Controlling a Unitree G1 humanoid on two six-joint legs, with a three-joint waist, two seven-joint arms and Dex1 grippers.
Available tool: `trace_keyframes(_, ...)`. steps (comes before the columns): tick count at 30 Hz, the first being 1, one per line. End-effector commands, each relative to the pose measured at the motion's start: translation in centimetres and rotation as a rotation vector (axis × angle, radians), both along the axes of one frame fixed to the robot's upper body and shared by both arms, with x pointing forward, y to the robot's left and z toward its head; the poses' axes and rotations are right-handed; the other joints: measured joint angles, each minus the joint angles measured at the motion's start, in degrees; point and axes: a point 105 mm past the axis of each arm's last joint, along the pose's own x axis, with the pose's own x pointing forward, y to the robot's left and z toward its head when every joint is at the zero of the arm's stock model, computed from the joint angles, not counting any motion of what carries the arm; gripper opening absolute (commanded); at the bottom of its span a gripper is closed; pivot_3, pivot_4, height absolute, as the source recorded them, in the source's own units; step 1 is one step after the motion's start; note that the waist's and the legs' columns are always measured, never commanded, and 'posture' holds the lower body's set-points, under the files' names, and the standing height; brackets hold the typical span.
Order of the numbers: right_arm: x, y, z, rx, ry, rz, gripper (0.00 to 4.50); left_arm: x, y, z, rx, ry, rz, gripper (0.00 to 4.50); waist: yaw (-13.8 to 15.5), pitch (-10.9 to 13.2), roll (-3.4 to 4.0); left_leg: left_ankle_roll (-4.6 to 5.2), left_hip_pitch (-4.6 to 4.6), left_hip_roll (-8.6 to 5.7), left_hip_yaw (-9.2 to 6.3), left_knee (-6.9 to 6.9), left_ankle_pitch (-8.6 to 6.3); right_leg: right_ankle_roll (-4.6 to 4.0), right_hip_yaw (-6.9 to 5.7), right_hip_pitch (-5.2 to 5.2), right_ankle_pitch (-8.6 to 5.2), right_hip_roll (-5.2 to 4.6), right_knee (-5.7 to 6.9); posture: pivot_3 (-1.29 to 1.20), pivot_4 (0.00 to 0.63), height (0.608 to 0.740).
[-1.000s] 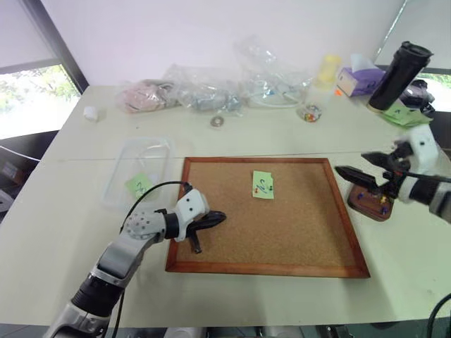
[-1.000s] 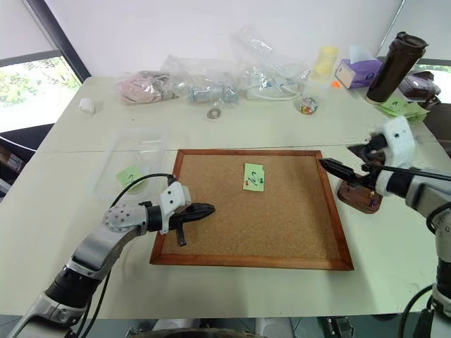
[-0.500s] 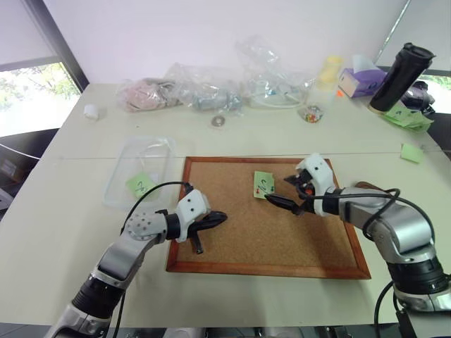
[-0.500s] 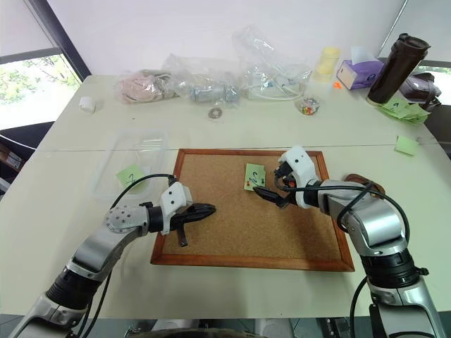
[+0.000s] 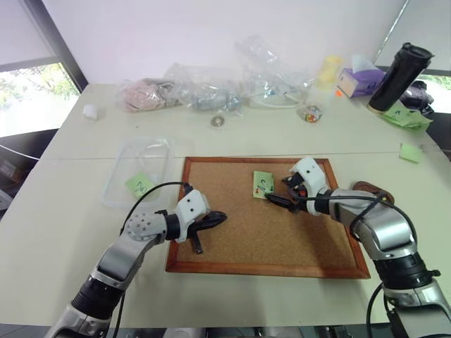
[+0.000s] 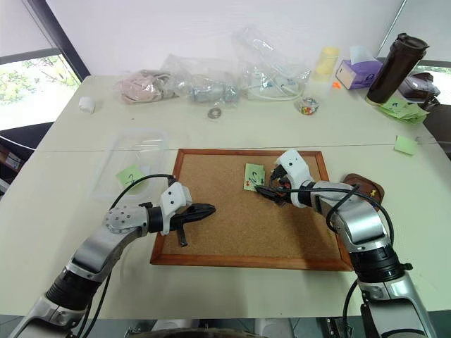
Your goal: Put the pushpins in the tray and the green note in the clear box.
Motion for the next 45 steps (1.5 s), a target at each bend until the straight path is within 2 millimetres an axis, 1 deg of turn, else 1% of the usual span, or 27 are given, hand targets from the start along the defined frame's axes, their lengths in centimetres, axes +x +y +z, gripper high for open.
trace_keyframes(1,0.2,0.3,0.6,0.005,-0.028,0.011,1.5,-0.6,0.4,-1.9,0.054,0.068,0.008,0.0,0.0,0.0,0.0,0.0,0.0,0.0,0.0,0.0,0.0,0.0,0.0,0.0,0.0,0.0,0.0,0.0,0.15,0.74)
trace_keyframes(3,0.2,0.3,0.6,-0.001,-0.028,0.013,0.45,-0.6,0.4,-1.9,0.054,0.069,0.009,0.0,-0.03,0.0,0.0,0.0,0.0,0.0,0.0,0.0,0.0,0.0,0.0,0.0,0.0,0.0,0.0,0.0,0.15,0.74)
trace_keyframes(4,0.1,0.3,0.6,-0.004,-0.028,0.017,0.01,-0.6,0.4,-1.9,0.054,0.069,0.009,0.0,0.01,0.0,0.0,0.0,0.0,0.0,0.0,0.0,0.0,0.0,0.0,0.01,0.0,0.0,0.0,0.0,0.15,0.74)
trace_keyframes(8,-0.3,0.3,1.3,-0.011,-0.049,0.032,0.01,-0.6,0.4,-1.8,0.054,0.068,0.013,0.0,0.07,0.0,0.0,0.0,0.0,0.0,0.01,0.0,0.0,0.0,0.01,0.0,0.0,0.0,0.0,0.0,0.15,0.74)
trace_keyframes(10,-0.3,0.2,2.0,-0.002,-0.07,0.026,0.01,-0.6,0.4,-1.8,0.053,0.071,0.013,0.0,0.12,0.0,0.0,0.0,-0.01,0.0,0.0,0.0,0.0,0.0,0.0,0.0,0.0,-0.01,0.0,0.0,0.15,0.74)
trace_keyframes(18,-0.6,-0.3,6.7,0.082,-0.159,0.008,0.01,-0.7,0.4,-1.8,0.055,0.081,0.009,0.0,0.07,0.01,0.02,0.0,-0.04,-0.01,-0.01,0.0,0.0,0.0,0.01,-0.04,0.0,-0.02,0.0,0.0,0.15,0.74)
trace_keyframes(21,-0.8,-0.6,7.4,0.091,-0.167,-0.002,0.01,-0.8,0.3,-1.8,0.054,0.085,0.006,0.0,0.08,0.01,0.02,0.0,-0.03,-0.01,-0.01,0.0,0.0,0.0,0.0,-0.02,0.0,-0.02,0.0,0.0,0.15,0.74)
trace_keyframes(23,-0.8,-1.2,7.6,0.095,-0.168,-0.023,0.01,-0.8,0.3,-1.8,0.054,0.086,0.003,0.0,0.04,0.01,0.02,0.0,-0.03,-0.01,-0.02,-0.02,0.0,0.0,-0.01,-0.02,0.0,-0.02,0.0,0.0,0.15,0.74)
trace_keyframes(26,-1.0,-3.3,7.7,0.097,-0.166,-0.087,0.01,-0.8,0.2,-1.8,0.054,0.086,0.0,0.0,0.15,0.01,0.02,0.0,-0.04,-0.01,-0.02,-0.01,0.0,0.0,0.0,-0.02,0.0,-0.03,-0.01,0.0,0.15,0.74)
trace_keyframes(28,-1.2,-5.5,7.9,0.11,-0.169,-0.168,0.01,-0.8,0.2,-1.8,0.055,0.086,-0.001,0.0,0.17,0.01,0.02,0.01,-0.04,-0.02,-0.01,-0.02,0.0,0.0,0.0,-0.02,0.0,-0.04,-0.01,0.0,0.15,0.74)
trace_keyframes(31,-1.8,-10.6,7.7,0.113,-0.169,-0.334,0.01,-0.9,0.2,-1.9,0.053,0.088,-0.001,0.0,0.19,0.01,0.01,0.01,-0.04,-0.04,-0.01,-0.02,-0.01,0.0,0.0,0.0,0.0,-0.06,-0.02,0.0,0.15,0.74)
trace_keyframes(33,-2.1,-13.4,7.3,0.102,-0.163,-0.426,0.01,-0.9,0.2,-1.9,0.052,0.089,-0.002,0.0,0.12,0.01,0.02,0.02,-0.03,-0.04,-0.01,-0.02,-0.01,0.0,0.0,0.01,0.0,-0.06,-0.02,0.0,0.15,0.74)
trace_keyframes(35,-2.5,-15.1,7.0,0.087,-0.154,-0.475,0.01,-0.9,0.2,-1.9,0.052,0.09,-0.004,0.0,0.03,0.01,0.02,0.02,-0.01,-0.04,0.02,-0.04,-0.01,0.0,0.01,0.01,0.0,-0.06,-0.01,0.0,0.15,0.74)
trace_keyframes(38,-3.5,-18.2,5.3,0.056,-0.114,-0.556,0.01,-0.9,0.1,-1.9,0.052,0.089,-0.01,0.0,0.09,-0.01,0.05,0.02,0.02,-0.03,0.03,-0.04,-0.01,0.0,0.02,0.03,0.0,-0.04,0.0,0.0,0.15,0.74)
trace_keyframes(40,-3.9,-19.0,4.3,0.048,-0.093,-0.577,0.01,-0.9,0.1,-1.9,0.052,0.09,-0.014,0.0,0.06,-0.01,0.05,0.02,0.03,-0.03,0.05,-0.02,-0.01,0.0,0.03,0.06,0.0,-0.04,0.0,0.0,0.15,0.74)
trace_keyframes(45,-4.0,-19.5,2.6,0.054,-0.058,-0.594,0.01,-0.9,0.1,-1.8,0.057,0.088,-0.018,0.0,0.03,-0.03,0.1,0.02,0.04,-0.03,0.07,-0.03,-0.01,0.0,0.06,0.05,0.0,-0.04,0.0,0.0,0.15,0.74)
